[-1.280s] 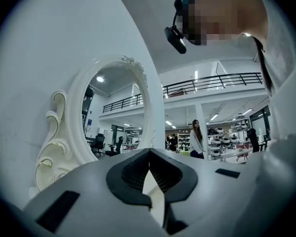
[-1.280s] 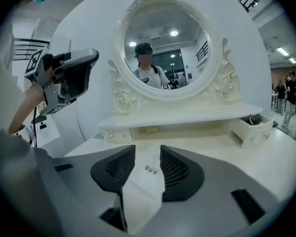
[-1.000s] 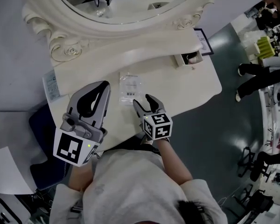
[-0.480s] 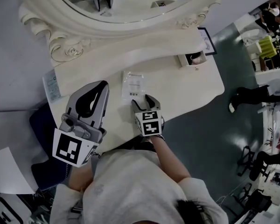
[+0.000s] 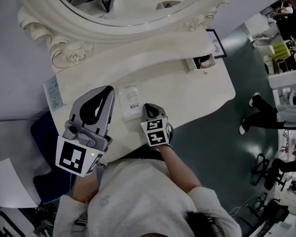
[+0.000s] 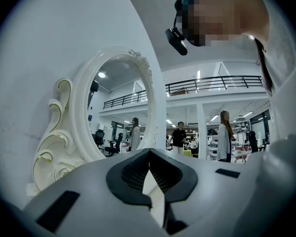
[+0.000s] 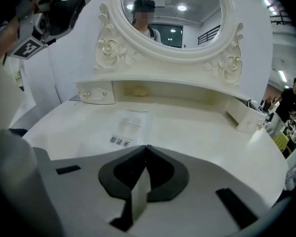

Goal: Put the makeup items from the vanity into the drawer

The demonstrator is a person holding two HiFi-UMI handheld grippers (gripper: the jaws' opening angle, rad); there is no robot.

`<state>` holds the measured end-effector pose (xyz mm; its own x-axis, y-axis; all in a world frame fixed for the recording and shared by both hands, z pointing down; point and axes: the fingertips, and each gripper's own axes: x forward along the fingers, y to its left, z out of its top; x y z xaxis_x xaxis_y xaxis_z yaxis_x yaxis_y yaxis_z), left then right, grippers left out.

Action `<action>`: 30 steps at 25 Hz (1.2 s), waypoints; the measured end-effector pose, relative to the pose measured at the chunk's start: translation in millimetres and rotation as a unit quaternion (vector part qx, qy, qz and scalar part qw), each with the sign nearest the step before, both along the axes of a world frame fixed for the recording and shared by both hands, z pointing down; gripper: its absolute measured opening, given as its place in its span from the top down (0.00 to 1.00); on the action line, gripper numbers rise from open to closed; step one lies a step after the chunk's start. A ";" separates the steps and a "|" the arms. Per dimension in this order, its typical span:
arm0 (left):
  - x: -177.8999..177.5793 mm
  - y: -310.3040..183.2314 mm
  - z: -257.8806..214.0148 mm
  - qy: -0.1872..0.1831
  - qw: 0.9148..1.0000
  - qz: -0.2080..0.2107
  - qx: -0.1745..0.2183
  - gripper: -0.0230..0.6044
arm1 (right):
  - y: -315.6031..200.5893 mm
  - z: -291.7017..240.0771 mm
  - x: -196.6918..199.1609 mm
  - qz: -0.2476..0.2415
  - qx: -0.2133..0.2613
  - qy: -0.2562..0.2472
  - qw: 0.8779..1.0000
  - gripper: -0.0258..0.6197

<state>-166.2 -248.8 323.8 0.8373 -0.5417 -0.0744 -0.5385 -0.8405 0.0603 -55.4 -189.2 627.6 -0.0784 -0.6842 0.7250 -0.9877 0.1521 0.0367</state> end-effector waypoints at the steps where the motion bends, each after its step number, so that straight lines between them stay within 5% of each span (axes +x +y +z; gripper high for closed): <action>1: 0.2 0.6 -0.3 0.000 1.000 0.000 0.000 0.94 | 1.3 0.6 0.8 -0.005 0.000 0.005 1.000 0.93; 10: -2.1 6.2 -3.2 -0.002 1.000 -0.007 0.006 0.94 | 5.1 -8.5 1.3 -0.006 0.020 -0.037 0.999 0.93; 30: 31.1 28.5 -17.0 0.008 0.999 0.027 0.020 0.94 | 24.3 -101.4 53.2 0.053 0.148 -0.050 0.986 0.93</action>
